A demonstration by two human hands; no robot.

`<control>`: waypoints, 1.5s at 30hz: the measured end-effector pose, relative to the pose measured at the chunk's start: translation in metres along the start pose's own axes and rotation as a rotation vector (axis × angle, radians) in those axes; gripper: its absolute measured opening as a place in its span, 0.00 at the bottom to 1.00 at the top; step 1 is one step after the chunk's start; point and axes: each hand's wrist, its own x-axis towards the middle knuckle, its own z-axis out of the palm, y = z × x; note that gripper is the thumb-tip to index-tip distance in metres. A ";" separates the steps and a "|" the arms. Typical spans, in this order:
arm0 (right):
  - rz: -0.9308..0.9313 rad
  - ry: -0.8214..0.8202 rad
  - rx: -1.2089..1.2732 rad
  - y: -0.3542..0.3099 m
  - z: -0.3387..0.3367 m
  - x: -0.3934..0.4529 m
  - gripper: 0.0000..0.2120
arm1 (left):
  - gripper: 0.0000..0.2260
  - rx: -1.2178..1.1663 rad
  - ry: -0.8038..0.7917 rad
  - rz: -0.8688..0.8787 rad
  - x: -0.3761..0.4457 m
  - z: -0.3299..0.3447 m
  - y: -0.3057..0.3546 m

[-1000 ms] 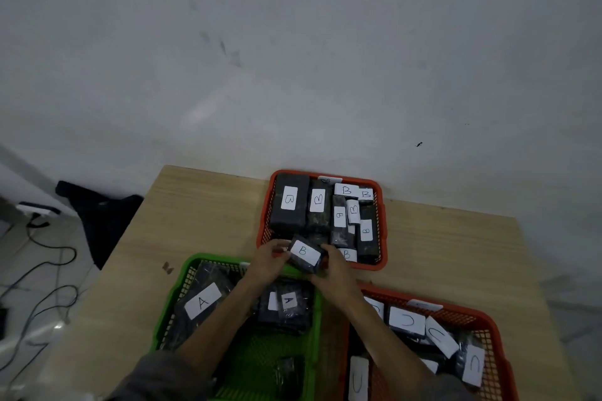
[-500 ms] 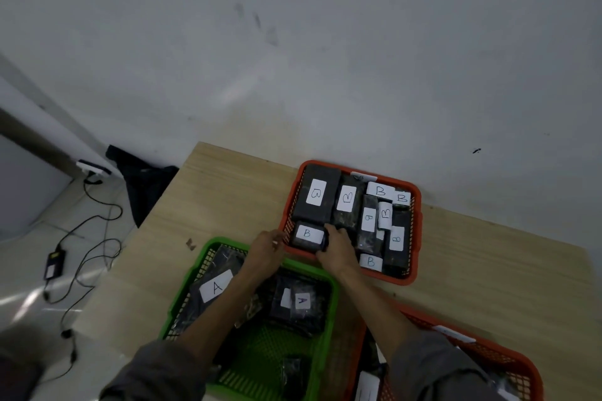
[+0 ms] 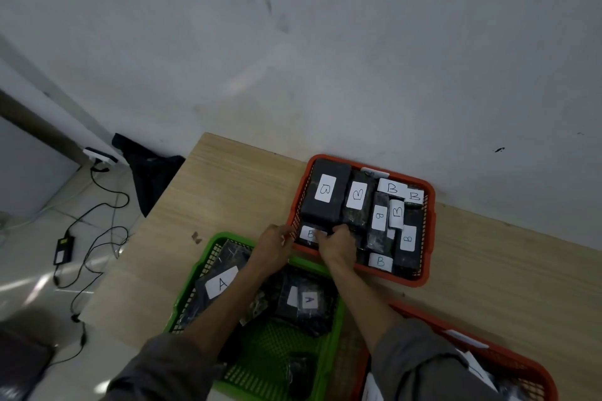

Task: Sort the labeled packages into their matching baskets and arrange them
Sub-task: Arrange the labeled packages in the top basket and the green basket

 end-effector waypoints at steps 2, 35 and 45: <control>0.024 0.016 -0.010 -0.002 0.002 0.002 0.19 | 0.15 -0.002 -0.010 0.001 0.000 -0.002 -0.003; -0.648 -0.209 -1.069 0.125 0.039 -0.180 0.30 | 0.06 0.482 -0.028 0.685 -0.119 0.013 -0.065; -0.384 -0.296 -0.323 0.103 0.025 -0.184 0.23 | 0.07 0.268 -0.021 0.543 -0.127 -0.002 -0.073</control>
